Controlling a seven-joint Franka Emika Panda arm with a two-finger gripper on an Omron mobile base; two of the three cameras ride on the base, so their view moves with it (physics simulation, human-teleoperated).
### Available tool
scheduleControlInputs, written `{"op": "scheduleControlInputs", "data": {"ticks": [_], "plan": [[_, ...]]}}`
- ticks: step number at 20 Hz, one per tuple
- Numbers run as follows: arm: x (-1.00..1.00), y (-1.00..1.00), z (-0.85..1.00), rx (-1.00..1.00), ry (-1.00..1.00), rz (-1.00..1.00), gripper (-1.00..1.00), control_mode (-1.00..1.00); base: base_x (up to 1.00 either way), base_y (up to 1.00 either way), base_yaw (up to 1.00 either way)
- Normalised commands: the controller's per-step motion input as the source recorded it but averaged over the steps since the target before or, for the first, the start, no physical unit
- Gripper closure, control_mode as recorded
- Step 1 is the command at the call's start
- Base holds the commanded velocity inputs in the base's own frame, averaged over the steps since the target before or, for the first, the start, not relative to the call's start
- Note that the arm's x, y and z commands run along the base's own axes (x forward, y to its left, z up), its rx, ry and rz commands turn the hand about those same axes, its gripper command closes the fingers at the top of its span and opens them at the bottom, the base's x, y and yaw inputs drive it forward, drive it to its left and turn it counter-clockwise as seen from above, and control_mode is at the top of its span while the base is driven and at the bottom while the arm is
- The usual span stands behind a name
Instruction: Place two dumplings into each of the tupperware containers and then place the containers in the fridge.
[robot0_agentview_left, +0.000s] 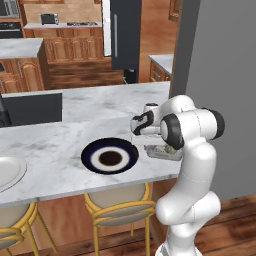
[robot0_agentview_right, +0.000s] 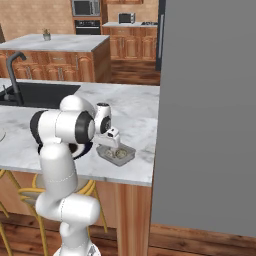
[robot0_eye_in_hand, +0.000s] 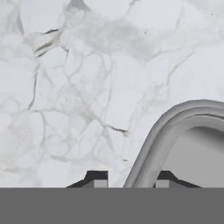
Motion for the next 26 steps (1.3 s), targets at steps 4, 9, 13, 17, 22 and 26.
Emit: {"op": "scheduleControlInputs", "data": {"ticks": [4, 9, 13, 17, 22, 26], "plan": [[-0.01, 0.0, 0.67, 0.0, 0.01, 0.06, 1.0, -1.0, 0.0, 0.0, 0.0], [-0.22, 0.0, 0.51, 0.0, 0.01, 0.25, 1.0, -1.0, 0.0, 0.0, 0.0], [-0.32, 0.0, 0.29, -0.03, 0.05, 0.63, 1.0, -1.0, 0.0, 0.0, 0.0], [-0.16, 0.0, 0.02, -0.05, 0.04, 0.86, 1.0, -1.0, 0.0, 0.0, 0.0], [-0.25, 0.0, 0.0, -0.03, 0.03, 0.92, 1.0, -1.0, 0.0, 0.0, 0.0], [-0.2, -0.08, 0.13, 0.0, 0.07, 0.78, 1.0, -1.0, 0.0, 0.0, 0.0]]}}
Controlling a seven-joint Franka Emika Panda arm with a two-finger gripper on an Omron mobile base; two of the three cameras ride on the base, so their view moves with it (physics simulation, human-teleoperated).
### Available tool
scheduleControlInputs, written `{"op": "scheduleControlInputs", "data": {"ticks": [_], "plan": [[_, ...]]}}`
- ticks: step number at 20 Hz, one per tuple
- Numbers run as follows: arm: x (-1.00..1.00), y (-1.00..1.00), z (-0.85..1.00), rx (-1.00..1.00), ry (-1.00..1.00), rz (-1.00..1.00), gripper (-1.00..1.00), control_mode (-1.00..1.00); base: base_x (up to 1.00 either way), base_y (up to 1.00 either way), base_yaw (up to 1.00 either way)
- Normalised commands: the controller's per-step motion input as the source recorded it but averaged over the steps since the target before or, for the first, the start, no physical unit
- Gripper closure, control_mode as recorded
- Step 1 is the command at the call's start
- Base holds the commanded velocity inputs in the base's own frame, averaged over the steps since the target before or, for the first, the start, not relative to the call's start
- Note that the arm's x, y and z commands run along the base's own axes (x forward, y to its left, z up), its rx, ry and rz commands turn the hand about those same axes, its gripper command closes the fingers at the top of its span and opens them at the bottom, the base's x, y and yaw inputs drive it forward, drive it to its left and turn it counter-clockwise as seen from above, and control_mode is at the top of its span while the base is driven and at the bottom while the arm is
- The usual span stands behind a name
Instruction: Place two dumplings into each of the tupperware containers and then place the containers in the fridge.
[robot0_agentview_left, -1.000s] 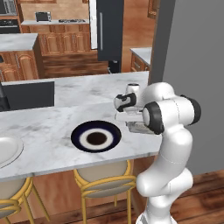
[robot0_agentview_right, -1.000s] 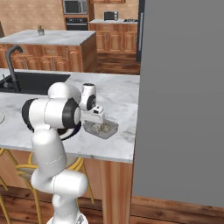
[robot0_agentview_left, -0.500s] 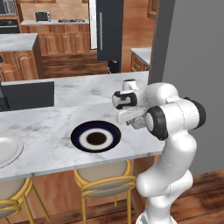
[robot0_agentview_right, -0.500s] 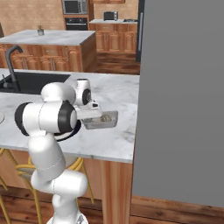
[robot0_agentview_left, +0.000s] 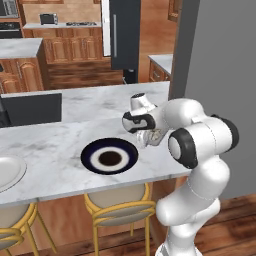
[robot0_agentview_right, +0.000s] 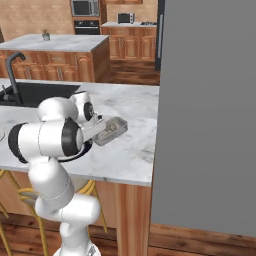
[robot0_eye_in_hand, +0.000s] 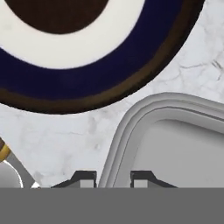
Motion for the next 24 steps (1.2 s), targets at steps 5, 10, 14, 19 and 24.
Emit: {"op": "scheduleControlInputs", "data": {"ticks": [5, 10, 14, 19, 24], "plan": [[-0.19, -0.38, 0.49, 0.02, 0.13, 0.58, 1.0, -1.0, 0.0, 0.0, 0.0], [-0.35, -0.46, 0.47, 0.13, 0.19, 0.41, 1.0, -1.0, 0.0, 0.0, 0.0], [-0.9, -0.34, 0.34, 0.2, 0.1, 0.19, 1.0, -1.0, 0.0, 0.0, 0.0], [-1.0, -0.05, 0.29, 0.04, -0.18, 0.11, 1.0, -1.0, 0.0, 0.0, 0.0], [-0.65, 0.01, 0.1, 0.0, -0.12, 0.07, 1.0, -1.0, 0.0, 0.0, 0.0]]}}
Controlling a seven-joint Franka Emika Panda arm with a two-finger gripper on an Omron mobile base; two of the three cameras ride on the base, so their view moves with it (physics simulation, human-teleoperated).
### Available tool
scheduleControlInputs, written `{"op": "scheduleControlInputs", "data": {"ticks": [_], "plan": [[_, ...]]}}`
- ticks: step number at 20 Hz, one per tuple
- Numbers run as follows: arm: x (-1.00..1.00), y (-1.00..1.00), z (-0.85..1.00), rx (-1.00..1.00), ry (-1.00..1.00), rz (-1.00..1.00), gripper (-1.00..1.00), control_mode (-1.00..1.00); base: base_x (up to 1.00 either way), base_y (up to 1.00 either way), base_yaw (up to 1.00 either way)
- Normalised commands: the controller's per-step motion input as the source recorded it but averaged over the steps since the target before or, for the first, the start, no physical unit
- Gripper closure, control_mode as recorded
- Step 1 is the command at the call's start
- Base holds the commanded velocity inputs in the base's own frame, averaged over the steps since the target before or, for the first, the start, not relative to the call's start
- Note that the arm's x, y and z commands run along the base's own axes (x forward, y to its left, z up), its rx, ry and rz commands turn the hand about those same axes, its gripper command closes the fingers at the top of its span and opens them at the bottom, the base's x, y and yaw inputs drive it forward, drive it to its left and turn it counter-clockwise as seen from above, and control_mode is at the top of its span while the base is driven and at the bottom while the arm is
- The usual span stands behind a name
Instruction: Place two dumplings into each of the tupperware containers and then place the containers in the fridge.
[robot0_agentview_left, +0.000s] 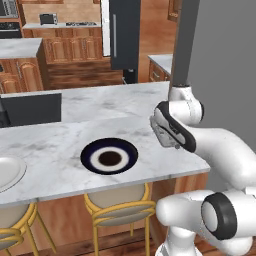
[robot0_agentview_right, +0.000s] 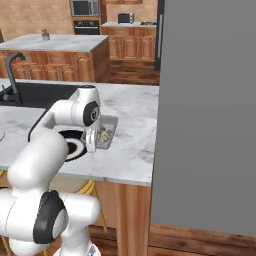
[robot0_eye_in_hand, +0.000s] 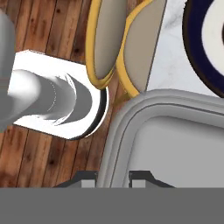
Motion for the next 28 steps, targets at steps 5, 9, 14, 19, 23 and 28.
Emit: {"op": "scheduleControlInputs", "data": {"ticks": [5, 9, 14, 19, 23, 28], "plan": [[-0.28, 0.0, 0.41, 0.0, 0.06, 0.02, 1.0, -1.0, 0.0, 0.0, 0.0], [-0.09, 0.02, 0.58, 0.0, 0.14, 0.0, 1.0, -1.0, 0.0, 0.0, 0.0], [-0.73, -0.14, 0.5, 0.0, 0.03, 0.0, 1.0, -1.0, 0.0, 0.0, 0.0], [-0.63, 0.0, 0.49, 0.0, 0.05, -0.02, 1.0, -1.0, 0.0, 0.0, 0.0], [-0.67, 0.0, 0.46, 0.0, 0.02, -0.11, 1.0, -1.0, 0.0, 0.0, 0.0], [-0.58, 0.0, 0.09, 0.0, 0.0, -0.05, 1.0, -1.0, 0.0, 0.0, 0.0]]}}
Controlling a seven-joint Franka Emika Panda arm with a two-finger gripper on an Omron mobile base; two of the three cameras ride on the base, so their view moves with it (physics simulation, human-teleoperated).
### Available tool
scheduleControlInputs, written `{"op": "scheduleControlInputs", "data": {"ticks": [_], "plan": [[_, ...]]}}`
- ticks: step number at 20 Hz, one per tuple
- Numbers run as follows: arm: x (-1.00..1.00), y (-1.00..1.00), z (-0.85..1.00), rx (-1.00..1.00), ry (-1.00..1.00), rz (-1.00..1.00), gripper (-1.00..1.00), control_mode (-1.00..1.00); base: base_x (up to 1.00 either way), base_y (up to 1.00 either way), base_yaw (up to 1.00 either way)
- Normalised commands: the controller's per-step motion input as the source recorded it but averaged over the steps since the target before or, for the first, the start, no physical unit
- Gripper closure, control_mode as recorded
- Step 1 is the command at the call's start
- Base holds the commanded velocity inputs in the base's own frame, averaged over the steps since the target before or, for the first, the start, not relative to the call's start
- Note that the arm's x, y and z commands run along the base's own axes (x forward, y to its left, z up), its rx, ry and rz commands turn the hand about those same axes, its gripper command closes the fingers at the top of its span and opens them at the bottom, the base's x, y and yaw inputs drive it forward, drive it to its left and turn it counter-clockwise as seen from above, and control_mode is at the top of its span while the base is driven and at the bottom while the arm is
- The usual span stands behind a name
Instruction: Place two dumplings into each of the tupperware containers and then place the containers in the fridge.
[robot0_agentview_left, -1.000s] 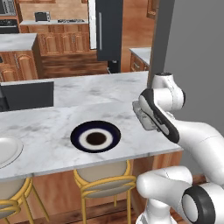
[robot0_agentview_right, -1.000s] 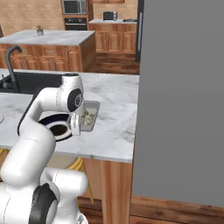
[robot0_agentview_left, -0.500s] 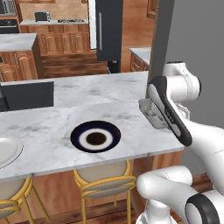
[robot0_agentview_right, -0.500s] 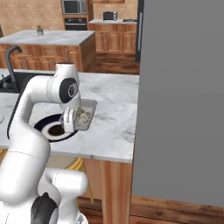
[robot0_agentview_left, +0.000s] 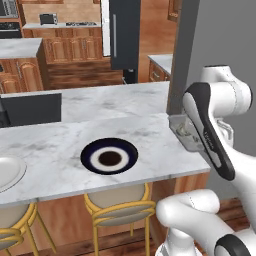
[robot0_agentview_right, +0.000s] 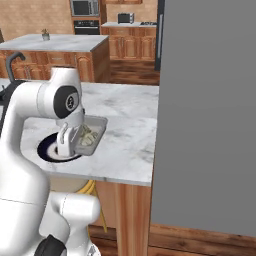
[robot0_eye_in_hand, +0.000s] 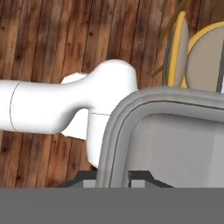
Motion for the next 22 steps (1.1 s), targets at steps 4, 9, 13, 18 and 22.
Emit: {"op": "scheduleControlInputs", "data": {"ticks": [4, 9, 13, 18, 22], "plan": [[-0.22, 0.0, 0.0, 0.0, 0.0, 0.0, 1.0, -1.0, 0.0, 0.0, 0.0], [-0.12, 0.0, 0.0, 0.0, 0.01, 0.0, 1.0, 1.0, -0.47, 0.0, 0.0], [0.0, 0.0, 0.0, 0.0, 0.0, 0.0, 1.0, 1.0, -0.96, 0.48, 0.23], [0.0, 0.0, 0.0, 0.0, 0.0, 0.0, 1.0, 1.0, -0.4, 0.78, 0.91], [0.0, 0.0, 0.0, 0.0, 0.0, 0.0, 1.0, 1.0, -0.29, 0.8, 0.89]]}}
